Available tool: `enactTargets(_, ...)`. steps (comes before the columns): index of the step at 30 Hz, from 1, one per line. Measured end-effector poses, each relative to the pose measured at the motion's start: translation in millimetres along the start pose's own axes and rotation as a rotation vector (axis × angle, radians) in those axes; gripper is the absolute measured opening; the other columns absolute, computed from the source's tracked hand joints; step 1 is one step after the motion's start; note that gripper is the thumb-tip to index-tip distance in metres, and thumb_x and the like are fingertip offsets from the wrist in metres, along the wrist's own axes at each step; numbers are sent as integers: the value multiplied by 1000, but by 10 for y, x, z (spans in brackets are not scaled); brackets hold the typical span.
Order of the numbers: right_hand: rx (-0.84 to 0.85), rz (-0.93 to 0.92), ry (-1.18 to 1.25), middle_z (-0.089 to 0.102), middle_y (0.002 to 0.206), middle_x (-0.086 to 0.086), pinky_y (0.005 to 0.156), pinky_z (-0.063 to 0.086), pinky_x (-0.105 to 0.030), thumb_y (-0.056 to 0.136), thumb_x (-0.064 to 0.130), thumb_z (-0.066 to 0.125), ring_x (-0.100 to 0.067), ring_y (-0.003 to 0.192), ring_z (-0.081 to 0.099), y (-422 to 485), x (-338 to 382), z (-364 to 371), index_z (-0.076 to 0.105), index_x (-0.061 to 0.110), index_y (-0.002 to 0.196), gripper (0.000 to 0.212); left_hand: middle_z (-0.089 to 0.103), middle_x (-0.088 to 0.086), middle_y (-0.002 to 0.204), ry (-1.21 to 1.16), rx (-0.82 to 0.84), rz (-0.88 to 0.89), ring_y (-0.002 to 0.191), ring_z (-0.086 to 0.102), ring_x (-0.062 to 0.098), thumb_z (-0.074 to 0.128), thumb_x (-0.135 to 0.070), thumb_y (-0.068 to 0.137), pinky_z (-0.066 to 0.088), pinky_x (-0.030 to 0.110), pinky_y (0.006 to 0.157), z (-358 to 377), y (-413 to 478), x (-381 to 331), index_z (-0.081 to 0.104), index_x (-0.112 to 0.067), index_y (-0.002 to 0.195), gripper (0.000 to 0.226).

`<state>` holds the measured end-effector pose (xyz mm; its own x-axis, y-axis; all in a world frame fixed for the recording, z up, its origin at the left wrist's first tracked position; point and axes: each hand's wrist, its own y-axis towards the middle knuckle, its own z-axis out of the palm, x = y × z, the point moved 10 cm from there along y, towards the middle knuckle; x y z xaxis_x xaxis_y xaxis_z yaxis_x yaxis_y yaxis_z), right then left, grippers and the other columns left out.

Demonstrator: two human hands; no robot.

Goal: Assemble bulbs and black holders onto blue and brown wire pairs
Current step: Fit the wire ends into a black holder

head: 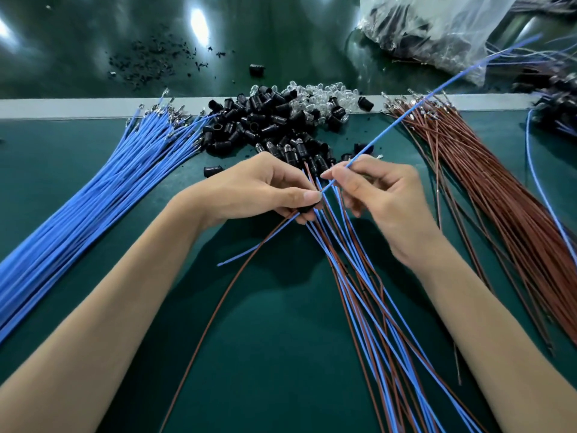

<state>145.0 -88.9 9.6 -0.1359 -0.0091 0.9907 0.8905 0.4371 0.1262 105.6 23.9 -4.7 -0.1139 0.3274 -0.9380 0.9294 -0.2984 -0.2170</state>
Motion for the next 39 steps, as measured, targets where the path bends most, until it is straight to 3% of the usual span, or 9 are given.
enactTargets(5,-126,46,405,48,57,3,42,30,-15,94,17,53,-7,45,38,48,-38,-199,70,16,74,26,71,1,76,33,13,-33,75,65,14,62,-28,86,52,21,74,-26,-19,23,72,-8,87,23)
enactTargets(10,37,42,55,57,56,4,44,35,-14,87,20,62,-7,45,44,-16,-51,56,75,20,79,16,69,-2,73,74,-13,-25,72,61,12,61,-18,91,51,20,72,-21,6,2,71,-5,88,16)
enactTargets(12,12,53,184,60,58,2,43,36,-15,89,23,59,-8,45,45,-3,-47,33,73,19,87,15,70,0,75,95,-16,-40,73,62,13,61,-18,90,52,26,76,-44,-3,17,71,-4,89,18)
enactTargets(15,-113,38,366,61,58,1,43,35,-16,95,22,52,-8,45,46,35,-33,-150,69,19,77,24,71,5,77,123,-32,-48,73,63,12,61,-19,90,53,26,77,-117,-27,21,71,-3,90,19)
enactTargets(20,54,46,78,61,59,3,46,38,-13,91,20,58,-6,46,47,-31,-92,82,75,19,80,20,70,5,76,162,-35,-37,70,59,9,62,-17,90,50,21,72,-113,-25,-8,71,-4,88,15)
enactTargets(26,-172,4,330,63,59,2,44,37,-17,94,26,55,-8,47,50,20,-55,-270,71,18,75,27,70,1,75,194,-32,-70,69,61,7,63,-18,89,51,21,71,-220,-69,43,72,-6,89,15)
enactTargets(32,17,73,103,63,62,2,47,41,-15,88,30,64,-7,49,50,2,-110,-5,75,20,87,15,70,0,74,201,-40,-62,68,60,6,64,-21,88,48,16,68,-247,-76,32,72,-7,90,16)
enactTargets(35,-163,63,203,61,61,5,45,40,-16,92,30,58,-6,49,49,26,-81,-255,65,20,98,14,70,4,76,213,-42,-64,69,60,6,64,-20,87,48,14,68,-317,-118,27,72,-8,89,14)
enactTargets(39,-443,90,98,55,64,13,44,39,-18,96,30,53,-4,48,50,-17,-128,-559,57,26,90,9,71,4,76,206,-35,-62,69,61,7,65,-30,79,49,14,68,-366,-158,23,73,-10,87,23)
